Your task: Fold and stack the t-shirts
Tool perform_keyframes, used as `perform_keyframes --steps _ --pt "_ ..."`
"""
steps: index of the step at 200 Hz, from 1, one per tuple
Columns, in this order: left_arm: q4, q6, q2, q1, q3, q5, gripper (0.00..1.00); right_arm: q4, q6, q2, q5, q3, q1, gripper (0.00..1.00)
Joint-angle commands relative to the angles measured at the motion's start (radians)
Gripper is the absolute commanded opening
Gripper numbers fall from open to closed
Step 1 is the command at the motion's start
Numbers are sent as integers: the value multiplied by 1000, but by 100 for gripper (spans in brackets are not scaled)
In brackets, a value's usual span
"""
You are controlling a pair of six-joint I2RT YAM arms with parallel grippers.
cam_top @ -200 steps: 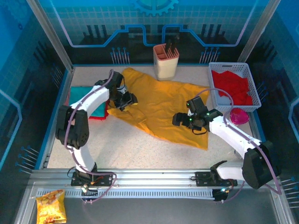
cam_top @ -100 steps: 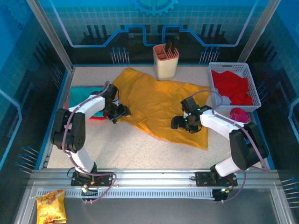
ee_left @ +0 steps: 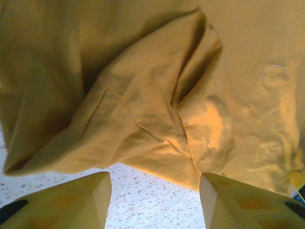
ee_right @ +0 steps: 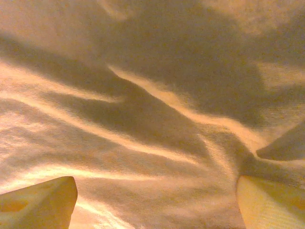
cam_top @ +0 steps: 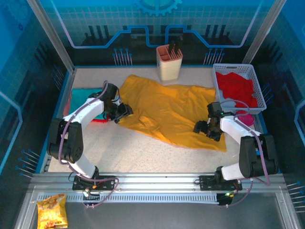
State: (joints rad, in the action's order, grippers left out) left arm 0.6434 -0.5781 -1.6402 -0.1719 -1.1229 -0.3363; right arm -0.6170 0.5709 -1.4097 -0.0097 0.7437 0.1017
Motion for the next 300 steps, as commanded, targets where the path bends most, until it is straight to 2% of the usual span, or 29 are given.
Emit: perform_keyframes --steps 1,51,65,84,111,173,220,245,269,300 --pt "-31 -33 -45 -29 -46 -44 50 -48 -60 16 -45 49 34 88" --pt "-125 -78 -137 -95 -75 -39 38 -18 -69 61 17 129 263 88" --pt "-128 -83 -168 -119 -94 -32 37 -25 -55 42 36 168 296 88" --pt "-133 -93 -199 -152 -97 6 37 -12 -35 26 7 172 302 87" --pt "-168 -122 -214 -153 -64 33 37 1 -16 29 -13 160 303 87" --pt "-192 -149 -267 -153 -76 30 36 -10 -13 54 6 155 302 87" --pt "-198 -141 -283 -153 -91 33 19 0 -3 58 -1 143 299 87" --pt "-166 -121 -270 -153 -122 59 0 -3 -4 62 3 143 298 87" --pt "-113 -104 -211 -154 -131 80 0 -6 -8 72 10 141 294 87" --pt "-39 -112 -41 -171 -48 74 0 -6 -10 70 10 141 293 87"
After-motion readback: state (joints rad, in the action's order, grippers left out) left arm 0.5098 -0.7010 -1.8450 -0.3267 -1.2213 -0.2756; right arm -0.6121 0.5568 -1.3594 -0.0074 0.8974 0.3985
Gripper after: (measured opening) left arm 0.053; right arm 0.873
